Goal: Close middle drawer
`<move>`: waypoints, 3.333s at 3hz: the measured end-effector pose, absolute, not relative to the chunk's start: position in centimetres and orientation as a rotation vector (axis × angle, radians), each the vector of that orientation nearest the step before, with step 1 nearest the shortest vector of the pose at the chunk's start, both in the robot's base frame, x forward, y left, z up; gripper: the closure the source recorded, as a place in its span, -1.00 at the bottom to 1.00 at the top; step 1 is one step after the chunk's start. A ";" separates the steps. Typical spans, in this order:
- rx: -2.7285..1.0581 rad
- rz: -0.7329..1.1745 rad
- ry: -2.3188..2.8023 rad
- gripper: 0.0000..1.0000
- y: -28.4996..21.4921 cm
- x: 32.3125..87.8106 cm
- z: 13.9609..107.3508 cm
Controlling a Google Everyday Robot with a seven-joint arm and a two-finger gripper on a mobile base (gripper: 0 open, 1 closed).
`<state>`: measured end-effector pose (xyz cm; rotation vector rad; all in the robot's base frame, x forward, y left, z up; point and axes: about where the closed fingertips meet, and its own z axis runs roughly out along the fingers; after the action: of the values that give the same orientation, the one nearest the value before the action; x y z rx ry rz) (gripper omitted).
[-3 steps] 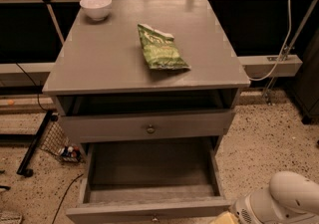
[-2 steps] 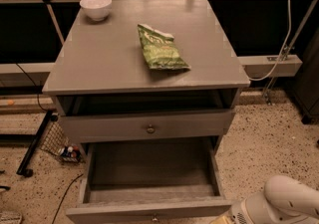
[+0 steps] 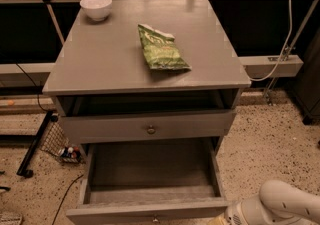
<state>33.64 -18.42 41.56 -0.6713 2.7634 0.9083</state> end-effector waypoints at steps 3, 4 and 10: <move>-0.645 0.899 2.610 1.00 -16.9 37.7 38.6; -0.682 0.866 2.570 1.00 -16.4 39.5 39.1; -0.872 0.835 2.293 1.00 -12.5 48.1 39.9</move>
Offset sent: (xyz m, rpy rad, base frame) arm 0.0400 0.0138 -0.0353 0.0671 -0.1402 -0.0545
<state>48.09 -12.52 39.89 -0.8725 2.2929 0.8347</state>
